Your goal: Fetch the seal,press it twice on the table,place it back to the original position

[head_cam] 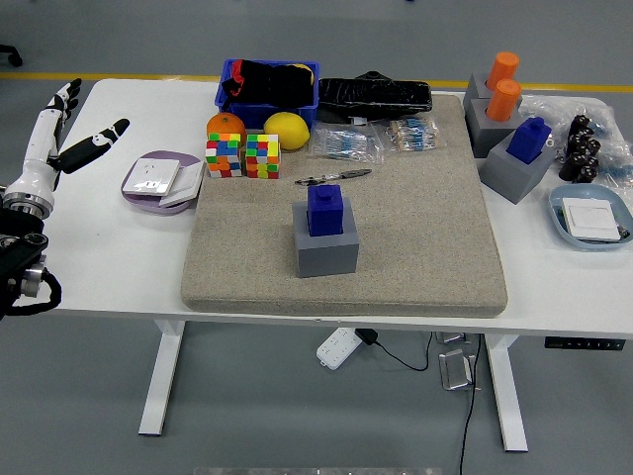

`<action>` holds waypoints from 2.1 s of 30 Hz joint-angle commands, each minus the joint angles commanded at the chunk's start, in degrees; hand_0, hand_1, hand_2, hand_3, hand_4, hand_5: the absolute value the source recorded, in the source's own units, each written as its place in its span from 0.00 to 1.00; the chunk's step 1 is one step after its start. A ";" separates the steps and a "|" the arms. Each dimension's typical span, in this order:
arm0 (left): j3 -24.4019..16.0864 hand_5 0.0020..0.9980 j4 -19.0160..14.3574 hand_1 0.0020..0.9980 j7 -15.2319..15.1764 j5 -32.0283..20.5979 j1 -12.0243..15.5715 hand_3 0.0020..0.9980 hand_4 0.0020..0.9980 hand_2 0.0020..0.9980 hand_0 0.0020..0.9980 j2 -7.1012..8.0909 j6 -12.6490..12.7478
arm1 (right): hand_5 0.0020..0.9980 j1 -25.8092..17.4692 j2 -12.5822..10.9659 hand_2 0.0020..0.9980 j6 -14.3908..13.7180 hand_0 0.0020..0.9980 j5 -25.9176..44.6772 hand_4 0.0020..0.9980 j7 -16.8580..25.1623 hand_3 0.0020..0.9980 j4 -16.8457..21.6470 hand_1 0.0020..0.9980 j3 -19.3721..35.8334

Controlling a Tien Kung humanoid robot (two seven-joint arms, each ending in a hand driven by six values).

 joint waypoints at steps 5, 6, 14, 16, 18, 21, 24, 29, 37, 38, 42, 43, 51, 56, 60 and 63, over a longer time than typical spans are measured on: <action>1.09 0.42 -0.46 1.00 0.32 0.72 -0.20 0.99 0.92 1.00 1.00 0.26 0.12 | 0.56 0.09 -0.03 0.71 -0.01 0.80 0.09 0.77 0.02 0.67 0.06 0.71 -0.17; 1.17 0.42 -0.50 1.00 0.32 0.76 -0.21 0.99 0.92 1.00 1.00 0.25 0.14 | 0.56 0.08 -0.04 0.71 0.00 0.80 0.08 0.77 0.01 0.67 0.03 0.71 -0.21; 1.51 0.41 -0.34 1.00 0.59 0.77 -0.17 0.99 0.91 1.00 1.00 0.47 0.23 | 0.56 -0.05 -0.06 0.71 -0.01 0.80 0.16 0.77 0.05 0.67 0.01 0.71 -0.40; 1.47 0.41 -0.40 1.00 0.65 0.83 -0.17 0.99 0.91 1.00 1.00 0.59 0.25 | 0.56 -0.15 -0.07 0.71 0.01 0.80 0.19 0.77 0.05 0.67 0.04 0.71 -0.44; 1.46 0.41 -0.63 1.00 0.72 1.16 -0.24 0.99 0.91 1.00 1.00 0.76 0.30 | 0.56 -0.18 -0.06 0.71 0.01 0.80 0.17 0.77 0.05 0.67 0.03 0.71 -0.43; 1.41 0.40 -0.71 1.00 0.74 1.28 -0.35 0.99 0.91 1.00 1.00 0.87 0.33 | 0.56 -0.21 -0.01 0.71 0.03 0.80 0.13 0.77 0.04 0.67 0.03 0.71 -0.30; 1.34 0.40 -0.71 1.00 0.84 1.34 -0.33 0.99 0.91 1.00 1.00 0.90 0.31 | 0.56 -0.22 0.03 0.71 0.03 0.80 0.09 0.77 0.04 0.67 0.03 0.71 -0.12; 1.33 0.39 -0.69 1.00 0.88 1.40 -0.35 0.98 0.89 1.00 1.00 0.86 0.35 | 0.56 -0.31 0.06 0.71 0.02 0.80 0.02 0.77 0.04 0.67 0.00 0.71 0.16; 1.62 0.38 -0.74 1.00 0.90 1.30 -0.34 0.98 0.89 1.00 1.00 0.92 0.37 | 0.56 -0.41 0.12 0.71 0.02 0.80 0.01 0.77 0.04 0.67 0.04 0.71 0.35; 1.71 0.37 -0.77 1.00 0.89 1.30 -0.34 0.98 0.88 1.00 1.00 0.89 0.38 | 0.56 -0.42 0.14 0.71 0.02 0.80 0.01 0.77 0.04 0.67 0.03 0.71 0.36; 1.98 0.37 -0.84 1.00 0.91 1.31 -0.43 0.98 0.88 1.00 1.00 0.74 0.37 | 0.56 -0.36 0.18 0.71 0.00 0.80 -0.09 0.77 0.04 0.67 -0.01 0.71 0.58; 2.03 0.37 -0.82 1.00 0.91 1.31 -0.44 0.98 0.88 1.00 1.00 0.71 0.38 | 0.56 -0.35 0.19 0.71 0.02 0.80 -0.05 0.77 0.04 0.67 0.01 0.71 0.56; 2.12 0.36 -0.83 1.00 0.94 1.27 -0.61 0.98 0.88 0.99 1.00 0.62 0.46 | 0.56 -0.28 0.21 0.71 0.03 0.80 -0.05 0.77 0.05 0.67 0.02 0.71 0.67; 1.91 0.36 -0.78 1.00 0.96 1.37 -0.52 0.98 0.88 0.99 1.00 0.46 0.49 | 0.56 -0.37 0.26 0.71 0.04 0.80 -0.08 0.77 0.04 0.67 -0.03 0.71 0.71; 1.56 0.36 -0.77 1.00 0.95 1.29 -0.51 0.98 0.88 0.99 1.00 0.33 0.53 | 0.56 -0.27 0.25 0.71 0.06 0.80 0.07 0.77 0.06 0.67 0.05 0.71 0.55; 1.70 0.36 -0.78 1.00 0.97 1.30 -0.66 0.98 0.87 0.99 1.00 0.33 0.54 | 0.56 -0.17 0.23 0.71 0.06 0.80 0.14 0.77 0.07 0.67 0.08 0.71 0.54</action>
